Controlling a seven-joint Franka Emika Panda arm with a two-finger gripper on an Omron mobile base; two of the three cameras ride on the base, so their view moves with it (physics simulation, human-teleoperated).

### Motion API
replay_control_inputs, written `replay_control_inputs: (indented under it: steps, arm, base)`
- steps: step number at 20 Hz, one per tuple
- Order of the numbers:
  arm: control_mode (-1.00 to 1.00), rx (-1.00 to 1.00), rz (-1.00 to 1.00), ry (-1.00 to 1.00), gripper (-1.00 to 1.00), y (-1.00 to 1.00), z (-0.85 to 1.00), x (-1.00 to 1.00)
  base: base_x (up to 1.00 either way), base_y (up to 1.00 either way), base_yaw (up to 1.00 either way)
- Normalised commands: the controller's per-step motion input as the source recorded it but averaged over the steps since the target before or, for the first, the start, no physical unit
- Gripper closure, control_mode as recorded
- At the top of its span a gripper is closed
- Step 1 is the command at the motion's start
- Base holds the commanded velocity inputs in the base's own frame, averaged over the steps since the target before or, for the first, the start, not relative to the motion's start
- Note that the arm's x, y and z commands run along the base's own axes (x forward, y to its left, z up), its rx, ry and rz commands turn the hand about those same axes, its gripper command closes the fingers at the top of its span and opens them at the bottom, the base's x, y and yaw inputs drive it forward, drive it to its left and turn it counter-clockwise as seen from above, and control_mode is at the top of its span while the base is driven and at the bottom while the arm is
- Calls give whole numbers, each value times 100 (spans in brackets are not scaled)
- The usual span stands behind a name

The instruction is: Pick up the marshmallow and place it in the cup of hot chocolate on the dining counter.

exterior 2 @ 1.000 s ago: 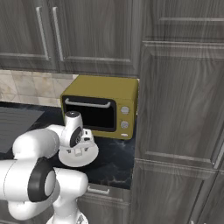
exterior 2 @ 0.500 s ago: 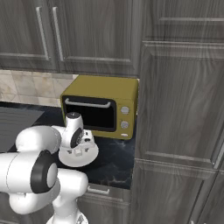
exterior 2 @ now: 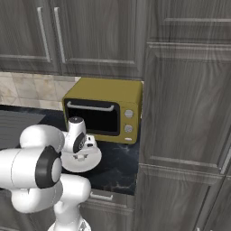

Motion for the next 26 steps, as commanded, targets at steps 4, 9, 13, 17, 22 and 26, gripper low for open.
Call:
replay_control_inputs:
  steps: [4, 9, 13, 17, 22, 26]
  arm:
    - [-100, 0, 0, -1, 100, 0, -6, -16]
    - [-100, 1, 0, -17, 100, 13, 41, -78]
    - [-100, 5, 0, -25, 100, 28, 74, -78]
    - [-100, 6, 0, -39, 100, 23, 82, -68]
    - [-100, 6, 0, -50, 100, 13, 86, -54]
    - [-100, 21, 0, -43, 100, 7, 73, -36]
  base:
    - [0, 0, 0]
    - [0, 0, 0]
    - [0, 0, 0]
    - [0, 0, 0]
    - [0, 0, 0]
    - [0, 0, 0]
